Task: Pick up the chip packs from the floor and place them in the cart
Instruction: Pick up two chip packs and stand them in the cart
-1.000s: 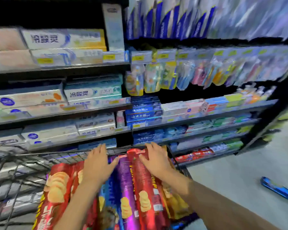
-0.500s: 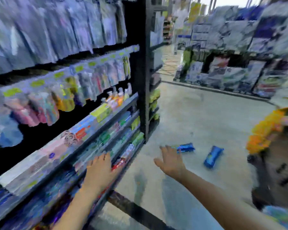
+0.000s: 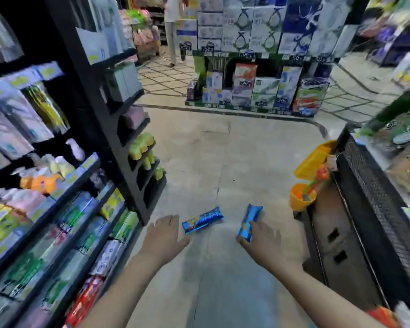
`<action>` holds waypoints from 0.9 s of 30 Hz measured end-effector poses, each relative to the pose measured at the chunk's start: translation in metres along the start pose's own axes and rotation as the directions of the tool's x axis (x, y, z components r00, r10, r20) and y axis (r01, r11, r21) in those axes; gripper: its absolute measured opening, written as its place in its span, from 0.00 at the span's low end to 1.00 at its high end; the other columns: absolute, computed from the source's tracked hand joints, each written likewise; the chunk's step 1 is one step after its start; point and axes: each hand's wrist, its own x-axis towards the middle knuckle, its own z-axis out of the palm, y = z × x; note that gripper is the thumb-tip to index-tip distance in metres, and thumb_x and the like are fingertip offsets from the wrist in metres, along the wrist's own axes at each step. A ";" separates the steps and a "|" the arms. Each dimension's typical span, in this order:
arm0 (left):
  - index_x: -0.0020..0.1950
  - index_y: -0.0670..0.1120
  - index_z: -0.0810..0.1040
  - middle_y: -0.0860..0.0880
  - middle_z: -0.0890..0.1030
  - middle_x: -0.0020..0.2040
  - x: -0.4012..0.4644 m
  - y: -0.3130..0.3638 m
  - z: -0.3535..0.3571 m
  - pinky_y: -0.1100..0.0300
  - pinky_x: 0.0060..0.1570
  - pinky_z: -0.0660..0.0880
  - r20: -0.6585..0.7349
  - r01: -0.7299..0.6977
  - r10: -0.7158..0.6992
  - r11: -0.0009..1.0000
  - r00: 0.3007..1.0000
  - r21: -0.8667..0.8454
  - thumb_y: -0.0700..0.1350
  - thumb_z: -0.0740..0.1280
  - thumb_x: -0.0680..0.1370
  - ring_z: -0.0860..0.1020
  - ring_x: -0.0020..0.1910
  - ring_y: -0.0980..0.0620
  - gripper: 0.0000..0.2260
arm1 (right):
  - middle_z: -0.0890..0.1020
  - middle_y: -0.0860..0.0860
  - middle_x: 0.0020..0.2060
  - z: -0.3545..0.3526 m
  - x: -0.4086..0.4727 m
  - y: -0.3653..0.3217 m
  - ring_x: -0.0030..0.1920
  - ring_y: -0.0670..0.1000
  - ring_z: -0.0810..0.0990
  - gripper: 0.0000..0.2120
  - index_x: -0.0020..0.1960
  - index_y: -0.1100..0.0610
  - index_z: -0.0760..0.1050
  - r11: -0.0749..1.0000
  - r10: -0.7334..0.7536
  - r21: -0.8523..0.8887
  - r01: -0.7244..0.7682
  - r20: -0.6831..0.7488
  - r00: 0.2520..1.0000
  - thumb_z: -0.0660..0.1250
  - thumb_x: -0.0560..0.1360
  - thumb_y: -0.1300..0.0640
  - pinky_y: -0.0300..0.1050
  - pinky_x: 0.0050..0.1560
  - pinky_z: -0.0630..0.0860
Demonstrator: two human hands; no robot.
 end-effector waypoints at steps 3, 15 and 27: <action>0.75 0.44 0.59 0.46 0.66 0.73 0.059 0.013 -0.002 0.52 0.68 0.64 0.068 -0.023 0.021 0.999 0.997 0.026 0.61 0.59 0.77 0.66 0.71 0.45 0.32 | 0.73 0.52 0.65 0.000 0.036 0.017 0.66 0.55 0.70 0.26 0.68 0.52 0.66 0.988 0.112 0.105 -0.115 0.033 0.993 0.60 0.75 0.40 0.54 0.65 0.62; 0.72 0.44 0.61 0.45 0.70 0.69 0.343 0.034 0.014 0.52 0.63 0.67 0.245 -0.056 0.043 0.997 0.968 0.046 0.59 0.59 0.77 0.69 0.67 0.45 0.29 | 0.69 0.52 0.70 0.002 0.255 0.057 0.71 0.54 0.67 0.32 0.74 0.52 0.60 0.902 0.372 0.159 -0.402 0.191 0.908 0.59 0.76 0.38 0.54 0.72 0.60; 0.72 0.46 0.61 0.47 0.70 0.68 0.557 0.016 0.235 0.52 0.61 0.68 0.435 0.044 -0.086 0.993 0.896 0.106 0.59 0.61 0.76 0.70 0.66 0.46 0.29 | 0.68 0.57 0.71 0.192 0.491 0.110 0.70 0.59 0.68 0.37 0.74 0.57 0.59 0.754 0.504 0.224 -0.618 0.408 0.762 0.65 0.73 0.39 0.55 0.69 0.64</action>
